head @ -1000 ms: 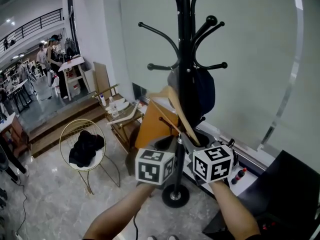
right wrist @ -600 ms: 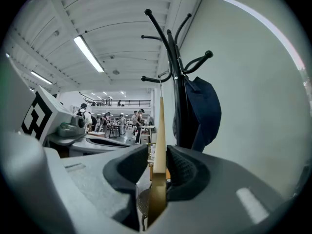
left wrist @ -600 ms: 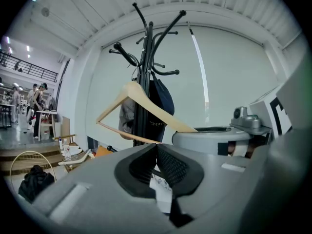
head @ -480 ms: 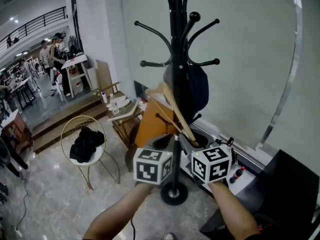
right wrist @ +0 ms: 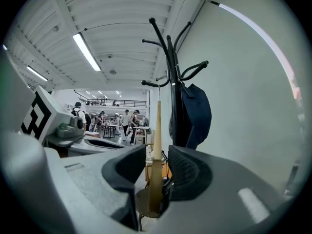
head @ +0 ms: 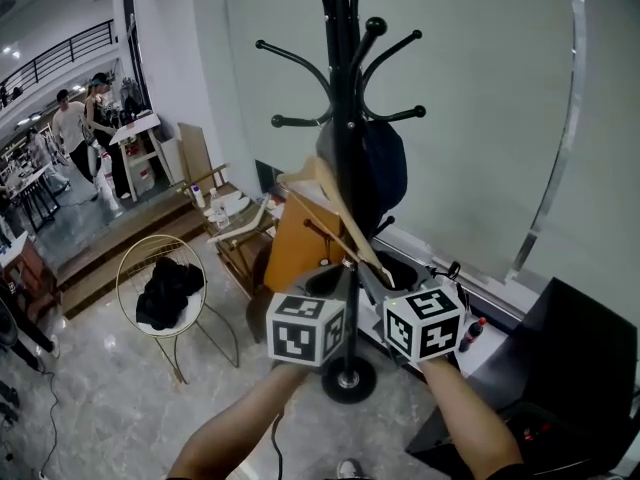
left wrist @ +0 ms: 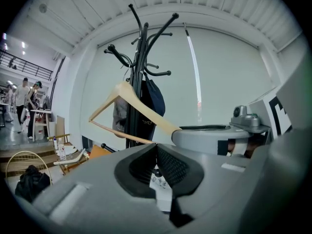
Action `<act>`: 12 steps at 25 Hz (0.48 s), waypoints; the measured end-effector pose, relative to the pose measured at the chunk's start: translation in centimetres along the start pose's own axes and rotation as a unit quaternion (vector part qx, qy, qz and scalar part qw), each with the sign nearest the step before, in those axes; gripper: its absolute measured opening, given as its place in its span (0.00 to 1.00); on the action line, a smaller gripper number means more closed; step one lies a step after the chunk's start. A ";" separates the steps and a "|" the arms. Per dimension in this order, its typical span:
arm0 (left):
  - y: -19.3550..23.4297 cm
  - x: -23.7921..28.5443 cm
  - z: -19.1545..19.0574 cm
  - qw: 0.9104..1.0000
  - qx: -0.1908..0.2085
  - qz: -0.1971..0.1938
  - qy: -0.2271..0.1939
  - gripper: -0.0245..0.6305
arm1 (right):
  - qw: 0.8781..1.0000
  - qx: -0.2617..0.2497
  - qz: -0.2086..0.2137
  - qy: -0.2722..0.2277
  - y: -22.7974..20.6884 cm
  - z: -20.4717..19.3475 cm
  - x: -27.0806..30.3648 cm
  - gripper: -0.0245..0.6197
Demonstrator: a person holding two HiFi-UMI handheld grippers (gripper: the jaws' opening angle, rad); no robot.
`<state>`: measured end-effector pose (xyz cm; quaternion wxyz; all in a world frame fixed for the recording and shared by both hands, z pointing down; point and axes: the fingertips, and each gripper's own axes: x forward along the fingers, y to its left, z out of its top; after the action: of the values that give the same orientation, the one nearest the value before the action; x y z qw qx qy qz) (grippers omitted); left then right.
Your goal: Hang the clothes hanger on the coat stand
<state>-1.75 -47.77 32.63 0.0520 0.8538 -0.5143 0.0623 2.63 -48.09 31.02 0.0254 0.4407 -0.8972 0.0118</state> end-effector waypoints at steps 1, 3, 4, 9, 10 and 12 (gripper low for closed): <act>0.0 -0.2 0.0 1.000 0.001 -0.002 0.000 0.04 | 1.000 0.000 -0.003 -0.003 0.1 0.1 -0.2 0.24; -0.1 -0.6 0.0 1.000 0.002 -0.006 -0.001 0.04 | 1.000 -0.001 -0.010 -0.008 0.3 0.4 -0.6 0.24; -0.2 -0.8 0.1 1.000 0.003 -0.008 -0.002 0.04 | 1.000 -0.002 -0.014 -0.009 0.3 0.5 -0.9 0.24; -0.7 -1.7 0.4 1.000 0.006 -0.020 -0.009 0.04 | 0.999 -0.010 -0.035 -0.017 0.6 1.2 -2.1 0.24; -0.8 -1.8 0.5 1.000 0.006 -0.022 -0.009 0.04 | 0.999 -0.011 -0.037 -0.018 0.8 1.3 -2.3 0.24; -1.1 -2.2 0.6 1.000 0.007 -0.027 -0.011 0.04 | 0.999 -0.013 -0.041 -0.018 1.2 1.4 -2.8 0.24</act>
<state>-1.71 -45.45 31.65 0.0421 0.8684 -0.4911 0.0551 3.36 -45.21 29.42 0.0149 0.4765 -0.8790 -0.0087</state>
